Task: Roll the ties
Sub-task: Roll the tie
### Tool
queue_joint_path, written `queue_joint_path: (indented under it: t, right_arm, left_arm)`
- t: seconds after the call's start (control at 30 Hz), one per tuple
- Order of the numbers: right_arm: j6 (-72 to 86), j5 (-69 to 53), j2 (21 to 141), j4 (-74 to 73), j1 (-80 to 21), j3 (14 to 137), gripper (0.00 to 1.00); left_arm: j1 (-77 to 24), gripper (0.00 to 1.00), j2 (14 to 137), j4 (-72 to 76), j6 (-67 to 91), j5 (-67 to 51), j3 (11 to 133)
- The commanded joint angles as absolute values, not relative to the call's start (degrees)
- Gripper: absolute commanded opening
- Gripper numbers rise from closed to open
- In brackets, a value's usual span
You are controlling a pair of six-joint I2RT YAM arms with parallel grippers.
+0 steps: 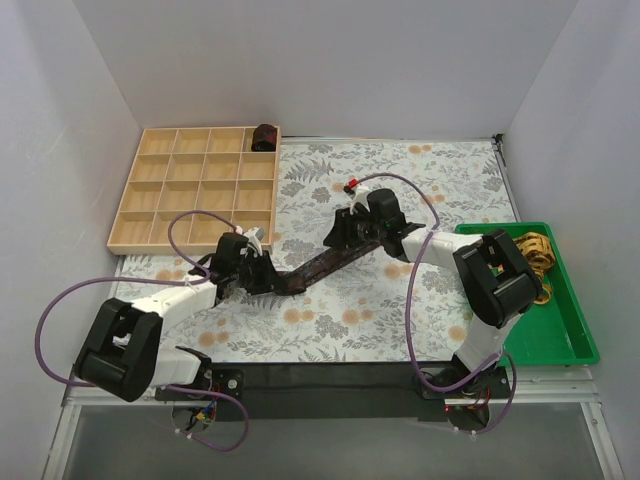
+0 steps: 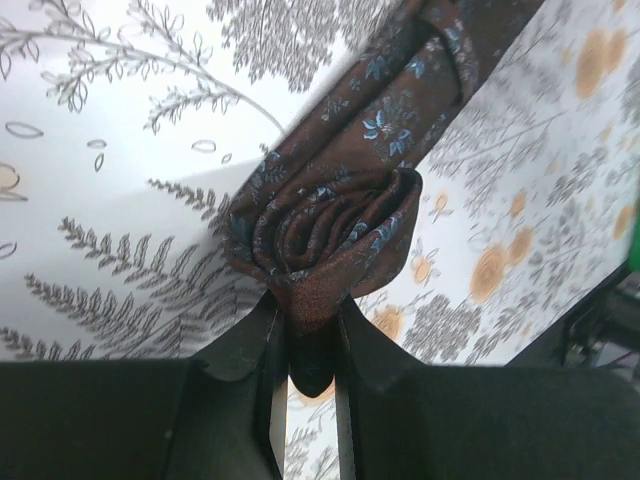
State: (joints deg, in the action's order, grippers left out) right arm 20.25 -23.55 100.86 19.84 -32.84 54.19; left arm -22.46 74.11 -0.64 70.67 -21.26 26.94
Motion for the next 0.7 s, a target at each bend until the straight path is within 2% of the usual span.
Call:
queue_joint_path:
  t: [0.0,0.23,0.43,0.67]
  right_arm:
    - [12.05,-12.86,99.32,10.38,-32.96,52.39,0.45]
    - [12.48,-6.77,97.39,8.44,-32.87,47.47,0.44]
    - [16.6,-4.13,96.68,2.4,-32.96,46.32,0.44]
    - [25.4,-3.43,92.81,0.35,-33.13,41.23,0.44]
  left_arm:
    - [-22.15,0.0,73.65,-16.68,60.57,-23.03,31.28]
    - [-21.27,0.0,75.49,-28.72,52.65,-19.87,38.57]
    - [-19.52,0.0,77.96,-34.18,52.55,-9.51,44.46]
    - [-16.88,0.0,74.36,-27.08,58.97,-8.08,40.0]
